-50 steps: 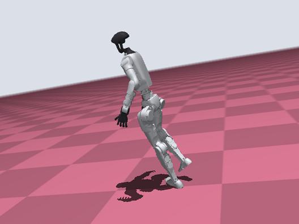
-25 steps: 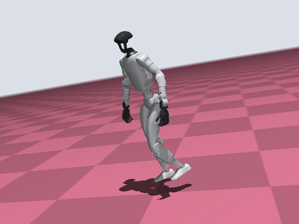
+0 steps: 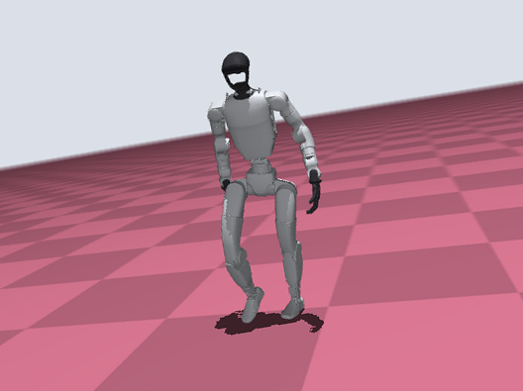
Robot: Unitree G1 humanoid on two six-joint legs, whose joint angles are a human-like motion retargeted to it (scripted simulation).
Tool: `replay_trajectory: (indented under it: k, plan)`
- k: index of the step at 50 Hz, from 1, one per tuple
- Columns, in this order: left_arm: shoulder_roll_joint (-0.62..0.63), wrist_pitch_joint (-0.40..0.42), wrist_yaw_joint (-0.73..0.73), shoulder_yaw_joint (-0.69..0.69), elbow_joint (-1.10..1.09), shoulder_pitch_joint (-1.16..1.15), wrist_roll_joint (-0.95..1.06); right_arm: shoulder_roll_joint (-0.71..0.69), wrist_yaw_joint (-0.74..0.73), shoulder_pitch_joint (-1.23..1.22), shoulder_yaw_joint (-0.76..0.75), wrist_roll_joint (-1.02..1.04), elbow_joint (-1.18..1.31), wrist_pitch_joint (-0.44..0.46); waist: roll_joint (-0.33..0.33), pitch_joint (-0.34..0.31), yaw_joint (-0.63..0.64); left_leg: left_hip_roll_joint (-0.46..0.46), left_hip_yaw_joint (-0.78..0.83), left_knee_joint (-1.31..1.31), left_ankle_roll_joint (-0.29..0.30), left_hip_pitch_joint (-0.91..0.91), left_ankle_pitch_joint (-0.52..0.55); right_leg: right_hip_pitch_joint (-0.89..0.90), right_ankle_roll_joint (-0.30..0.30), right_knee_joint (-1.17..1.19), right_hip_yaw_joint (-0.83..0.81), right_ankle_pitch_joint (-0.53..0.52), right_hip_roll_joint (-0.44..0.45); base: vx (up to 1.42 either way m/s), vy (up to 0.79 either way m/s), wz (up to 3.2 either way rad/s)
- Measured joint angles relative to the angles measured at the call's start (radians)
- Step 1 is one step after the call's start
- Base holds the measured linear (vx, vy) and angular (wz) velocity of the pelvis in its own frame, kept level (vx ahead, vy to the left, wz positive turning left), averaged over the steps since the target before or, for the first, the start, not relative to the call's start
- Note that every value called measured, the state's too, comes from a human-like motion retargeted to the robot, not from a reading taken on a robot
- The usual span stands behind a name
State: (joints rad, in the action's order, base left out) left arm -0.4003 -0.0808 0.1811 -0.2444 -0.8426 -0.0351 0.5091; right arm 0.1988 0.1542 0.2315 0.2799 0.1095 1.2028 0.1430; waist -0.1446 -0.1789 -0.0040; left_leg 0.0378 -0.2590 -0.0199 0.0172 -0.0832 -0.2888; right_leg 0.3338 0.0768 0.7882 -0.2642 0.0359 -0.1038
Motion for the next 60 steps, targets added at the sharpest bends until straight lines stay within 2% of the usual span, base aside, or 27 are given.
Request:
replay_trajectory:
  k: [5, 7, 10, 12, 15, 17, 19, 20, 22, 24, 26, 28, 30, 32, 35, 38, 39, 40, 42, 45, 47, 50, 52, 53, 55, 57, 60]
  plan:
    - [-0.062, 0.062, 0.021, -0.117, 0.218, 0.160, 0.002, 0.027, 0.020, -0.047, 0.064, 0.020, 0.008, -0.003, 0.049, -0.032, -0.168, 0.016, -0.052, 0.006, 0.035, -0.099, 0.083, -0.059, 0.037, -0.629, -0.144, -0.048, -0.097, 0.69, -0.42, 2.12]
    - [-0.083, 0.084, 0.011, -0.127, 0.262, 0.192, 0.001, 0.039, 0.021, -0.087, 0.064, 0.053, 0.022, 0.004, 0.076, -0.046, -0.196, 0.006, -0.022, 0.023, 0.070, -0.174, 0.117, -0.078, 0.075, -0.802, -0.172, -0.010, -0.095, 0.79, -0.54, 0.66]
    - [-0.088, 0.095, 0.006, -0.114, 0.277, 0.186, 0.015, 0.058, 0.011, -0.164, 0.043, 0.091, 0.062, 0.014, 0.103, -0.066, -0.180, -0.016, 0.024, 0.057, 0.081, -0.309, 0.220, -0.109, 0.077, -0.875, -0.038, -0.009, -0.039, 0.87, -0.53, -0.43]
    - [-0.080, 0.084, -0.007, -0.103, 0.252, 0.147, 0.044, 0.074, -0.033, -0.227, 0.023, 0.098, 0.100, 0.028, 0.127, -0.087, -0.142, 0.000, 0.078, 0.039, 0.055, -0.392, 0.311, -0.184, 0.044, -0.852, 0.033, -0.055, -0.018, 0.98, -0.49, -1.14]
    - [-0.068, 0.048, -0.056, -0.101, 0.177, 0.064, 0.053, 0.088, -0.113, -0.341, -0.019, 0.118, 0.161, 0.063, 0.194, -0.146, -0.079, 0.060, 0.259, -0.122, -0.012, -0.442, 0.427, -0.343, 0.057, -0.791, 0.086, -0.001, -0.048, 1.04, -0.42, -1.08]
    - [-0.051, 0.007, -0.030, -0.116, 0.096, -0.007, -0.034, 0.095, -0.129, -0.414, -0.014, 0.059, 0.181, 0.066, 0.246, -0.105, -0.070, 0.086, 0.376, -0.489, -0.104, -0.223, 0.287, -0.373, 0.070, -0.762, 0.108, 0.050, -0.098, 0.90, -0.33, -0.28]
    - [-0.024, -0.018, 0.018, -0.132, 0.004, -0.063, -0.086, 0.107, -0.133, -0.498, 0.025, -0.048, 0.175, 0.055, 0.246, 0.014, -0.060, 0.074, 0.426, -0.828, -0.196, 0.129, 0.076, -0.289, 0.060, -0.749, 0.119, 0.069, -0.095, 0.76, -0.26, -0.13]
    - [-0.013, -0.029, 0.031, -0.139, -0.039, -0.084, -0.094, 0.112, -0.137, -0.542, 0.038, -0.091, 0.163, 0.053, 0.247, 0.061, -0.041, 0.075, 0.442, -0.915, -0.229, 0.273, 0.005, -0.251, 0.059, -0.746, 0.131, 0.075, -0.090, 0.78, -0.22, -0.67]
    - [-0.004, -0.047, 0.052, -0.142, -0.104, -0.134, -0.116, 0.117, -0.154, -0.607, 0.042, -0.134, 0.101, 0.046, 0.275, 0.077, 0.025, 0.089, 0.490, -0.868, -0.239, 0.393, -0.027, -0.261, 0.073, -0.750, 0.169, 0.089, -0.095, 0.84, -0.18, -1.17]
    - [0.002, -0.056, 0.052, -0.137, -0.167, -0.168, -0.115, 0.126, -0.172, -0.667, 0.056, -0.170, 0.023, 0.032, 0.306, 0.070, 0.113, 0.096, 0.546, -0.679, -0.210, 0.439, -0.014, -0.286, 0.091, -0.758, 0.220, 0.098, -0.102, 0.90, -0.10, -1.66]
    - [0.008, -0.055, 0.017, -0.115, -0.232, -0.187, -0.105, 0.140, -0.209, -0.721, 0.068, -0.182, -0.058, 0.005, 0.310, 0.036, 0.209, 0.083, 0.597, -0.380, -0.138, 0.408, 0.046, -0.340, 0.098, -0.768, 0.277, 0.103, -0.089, 0.97, 0.00, -1.96]
    - [0.026, -0.040, -0.022, -0.068, -0.307, -0.203, -0.149, 0.152, -0.249, -0.751, 0.062, -0.168, -0.130, -0.037, 0.265, -0.005, 0.287, 0.025, 0.648, -0.112, -0.050, 0.351, 0.112, -0.434, 0.083, -0.775, 0.320, 0.113, -0.039, 1.04, 0.10, -1.71]
    - [0.056, -0.014, -0.046, -0.006, -0.393, -0.213, -0.232, 0.161, -0.258, -0.754, 0.053, -0.146, -0.173, -0.075, 0.208, -0.028, 0.333, -0.040, 0.676, 0.042, 0.049, 0.335, 0.137, -0.531, 0.063, -0.775, 0.355, 0.118, 0.010, 1.08, 0.19, -1.11]
    - [0.078, -0.007, -0.052, 0.030, -0.465, -0.203, -0.266, 0.161, -0.250, -0.734, 0.058, -0.149, -0.178, -0.088, 0.189, -0.026, 0.346, -0.054, 0.626, 0.099, 0.091, 0.343, 0.142, -0.595, 0.054, -0.766, 0.378, 0.092, 0.020, 1.09, 0.24, -0.49]
    - [0.086, -0.036, -0.034, 0.019, -0.514, -0.162, -0.241, 0.149, -0.236, -0.655, 0.065, -0.177, -0.150, -0.075, 0.186, -0.019, 0.315, -0.027, 0.529, 0.093, 0.050, 0.294, 0.195, -0.670, 0.040, -0.727, 0.364, -0.046, 0.017, 1.10, 0.29, 0.41]
    - [0.084, -0.037, 0.037, 0.003, -0.495, -0.107, -0.295, 0.131, -0.208, -0.490, 0.027, -0.140, -0.110, -0.071, 0.144, -0.047, 0.244, -0.024, 0.466, 0.039, 0.024, 0.150, 0.117, -0.718, 0.035, -0.563, 0.275, -0.286, 0.049, 1.17, 0.29, 1.07]
    - [0.080, -0.032, 0.056, -0.003, -0.480, -0.077, -0.315, 0.124, -0.189, -0.431, 0.019, -0.121, -0.092, -0.071, 0.133, -0.037, 0.228, -0.034, 0.444, 0.020, 0.022, 0.124, 0.086, -0.654, 0.047, -0.421, 0.241, -0.312, 0.062, 1.11, 0.23, 0.93]
    - [0.075, -0.026, 0.071, -0.011, -0.464, -0.041, -0.332, 0.117, -0.167, -0.375, 0.016, -0.105, -0.071, -0.072, 0.125, -0.018, 0.216, -0.044, 0.422, 0.002, 0.020, 0.112, 0.059, -0.559, 0.065, -0.249, 0.207, -0.312, 0.074, 1.03, 0.18, 0.83]
    - [0.066, -0.027, 0.004, -0.020, -0.417, 0.061, -0.263, 0.103, -0.134, -0.291, 0.039, -0.078, -0.020, -0.055, 0.145, 0.045, 0.179, -0.034, 0.383, -0.025, -0.001, 0.150, 0.034, -0.296, 0.034, 0.036, 0.177, -0.179, 0.069, 0.97, 0.13, 0.86]
    - [0.060, -0.019, -0.114, 0.001, -0.310, 0.206, -0.108, 0.090, -0.089, -0.174, 0.047, 0.009, 0.044, -0.029, 0.143, 0.070, 0.098, -0.019, 0.324, -0.037, -0.010, 0.123, 0.001, -0.059, -0.022, 0.159, 0.129, -0.033, 0.056, 0.96, 0.08, 1.09]
    - [0.057, 0.010, -0.139, 0.004, -0.220, 0.285, -0.024, 0.093, -0.056, -0.095, 0.049, 0.035, 0.064, -0.028, 0.129, 0.070, 0.031, -0.016, 0.283, -0.030, 0.005, 0.078, -0.007, 0.015, -0.027, 0.064, 0.085, 0.007, 0.044, 0.95, 0.03, 1.34]
    - [0.042, 0.071, -0.136, -0.011, -0.070, 0.386, 0.087, 0.112, -0.011, 0.013, 0.048, 0.021, 0.067, -0.037, 0.120, 0.063, -0.086, -0.003, 0.205, -0.013, 0.035, 0.003, -0.006, 0.034, 0.000, -0.287, 0.019, 0.000, 0.013, 0.98, -0.07, 1.60]
    - [0.031, 0.122, -0.137, -0.011, 0.024, 0.439, 0.154, 0.124, 0.012, 0.063, 0.033, 0.009, 0.070, -0.032, 0.139, 0.041, -0.169, 0.028, 0.140, -0.004, 0.046, -0.074, -0.011, -0.014, 0.057, -0.606, -0.010, -0.067, -0.030, 1.07, -0.20, 1.73]
    - [0.026, 0.148, -0.139, -0.007, 0.064, 0.461, 0.181, 0.124, 0.023, 0.081, 0.018, 0.015, 0.078, -0.025, 0.151, 0.023, -0.206, 0.036, 0.108, 0.004, 0.056, -0.126, -0.015, -0.037, 0.104, -0.735, -0.020, -0.088, -0.049, 1.13, -0.28, 1.49]
    - [0.017, 0.183, -0.120, 0.002, 0.129, 0.481, 0.230, 0.116, 0.046, 0.108, -0.013, 0.044, 0.106, -0.011, 0.161, -0.010, -0.251, 0.013, 0.072, 0.024, 0.085, -0.230, -0.008, -0.050, 0.185, -0.875, -0.018, -0.060, -0.055, 1.14, -0.38, 0.91]
    - [0.024, 0.187, -0.087, 0.015, 0.160, 0.462, 0.289, 0.104, 0.062, 0.108, -0.029, 0.074, 0.157, 0.005, 0.145, -0.018, -0.245, -0.033, 0.078, 0.043, 0.105, -0.307, 0.044, -0.034, 0.183, -0.875, 0.015, -0.022, -0.014, 1.13, -0.41, -0.03]
    - [0.054, 0.160, -0.062, 0.019, 0.151, 0.379, 0.361, 0.096, 0.041, 0.059, -0.027, 0.103, 0.238, 0.028, 0.149, -0.029, -0.197, -0.014, 0.105, 0.036, 0.072, -0.410, 0.207, -0.123, 0.136, -0.875, 0.029, -0.128, -0.008, 1.17, -0.31, -0.66]
